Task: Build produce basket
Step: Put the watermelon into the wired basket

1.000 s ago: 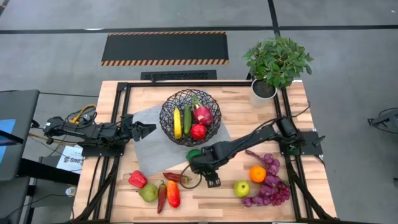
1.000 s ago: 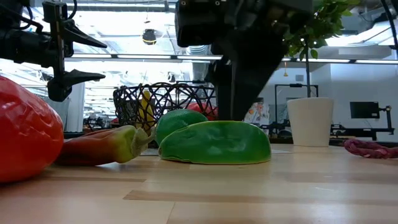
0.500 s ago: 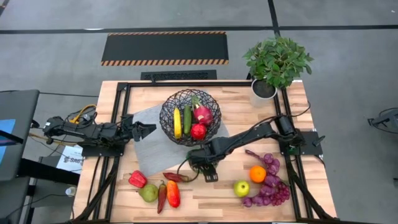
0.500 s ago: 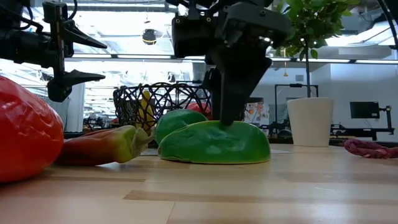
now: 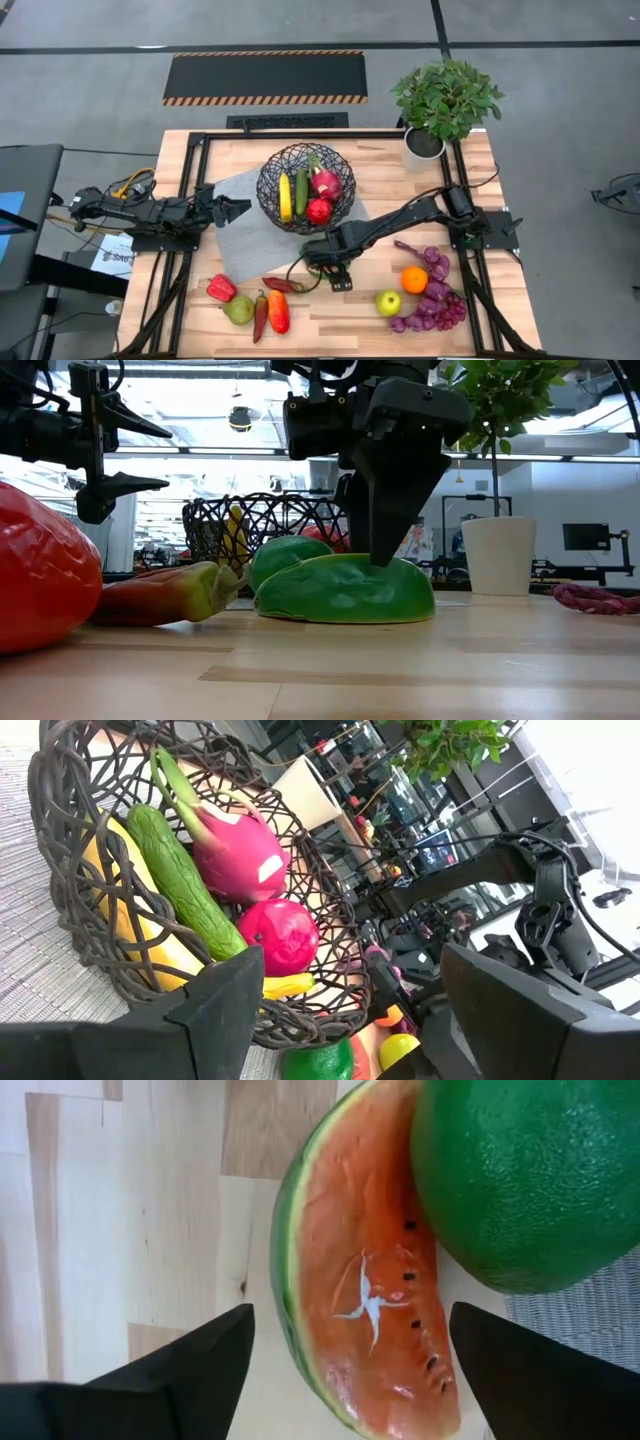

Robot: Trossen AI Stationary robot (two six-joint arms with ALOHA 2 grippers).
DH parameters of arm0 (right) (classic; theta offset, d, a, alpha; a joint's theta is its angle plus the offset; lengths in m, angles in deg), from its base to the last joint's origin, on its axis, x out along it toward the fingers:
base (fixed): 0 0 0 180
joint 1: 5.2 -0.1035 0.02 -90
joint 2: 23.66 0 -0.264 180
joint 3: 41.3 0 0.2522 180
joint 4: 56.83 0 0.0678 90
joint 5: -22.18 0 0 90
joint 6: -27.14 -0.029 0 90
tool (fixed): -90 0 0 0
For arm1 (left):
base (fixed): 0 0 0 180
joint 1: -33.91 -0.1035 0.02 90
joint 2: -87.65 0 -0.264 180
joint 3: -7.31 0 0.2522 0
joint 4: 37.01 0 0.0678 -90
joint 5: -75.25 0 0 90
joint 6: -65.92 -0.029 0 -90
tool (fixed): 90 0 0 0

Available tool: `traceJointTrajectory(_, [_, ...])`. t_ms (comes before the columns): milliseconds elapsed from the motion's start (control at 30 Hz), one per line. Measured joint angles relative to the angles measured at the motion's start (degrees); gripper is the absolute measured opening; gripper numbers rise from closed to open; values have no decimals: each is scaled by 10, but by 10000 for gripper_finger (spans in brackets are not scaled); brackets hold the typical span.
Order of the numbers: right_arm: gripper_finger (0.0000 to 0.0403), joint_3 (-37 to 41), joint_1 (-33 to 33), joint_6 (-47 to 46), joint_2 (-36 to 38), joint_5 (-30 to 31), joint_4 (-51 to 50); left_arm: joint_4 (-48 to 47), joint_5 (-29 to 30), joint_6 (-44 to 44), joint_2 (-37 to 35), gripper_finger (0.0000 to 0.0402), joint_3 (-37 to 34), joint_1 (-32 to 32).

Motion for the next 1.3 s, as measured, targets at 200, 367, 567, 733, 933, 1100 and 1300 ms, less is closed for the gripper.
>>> traceJointTrajectory(200, [346, 1, -17, -6, -24, 9, -8, 0, 0, 0, 0, 289, 0, 0])
traceJointTrajectory(367, [341, -3, -27, -29, -43, 32, 5, 0, 0, 0, 1, 289, 0, 0])
traceJointTrajectory(567, [318, -3, -32, -64, -46, 46, 9, 0, -6, 6, 7, 289, 0, 0])
traceJointTrajectory(733, [253, -2, -49, -77, -40, 67, 1, 0, -6, 11, 7, 289, 0, 0])
traceJointTrajectory(933, [187, 1, -66, -72, -14, 56, -8, 0, -12, 12, 7, 289, 0, 0])
traceJointTrajectory(1100, [163, 1, -67, -62, 37, 38, -27, 0, -12, 12, 7, 289, 0, 0])
traceJointTrajectory(1300, [154, 0, -51, -56, 134, 27, -15, 0, -13, 11, 7, 289, 0, 0])
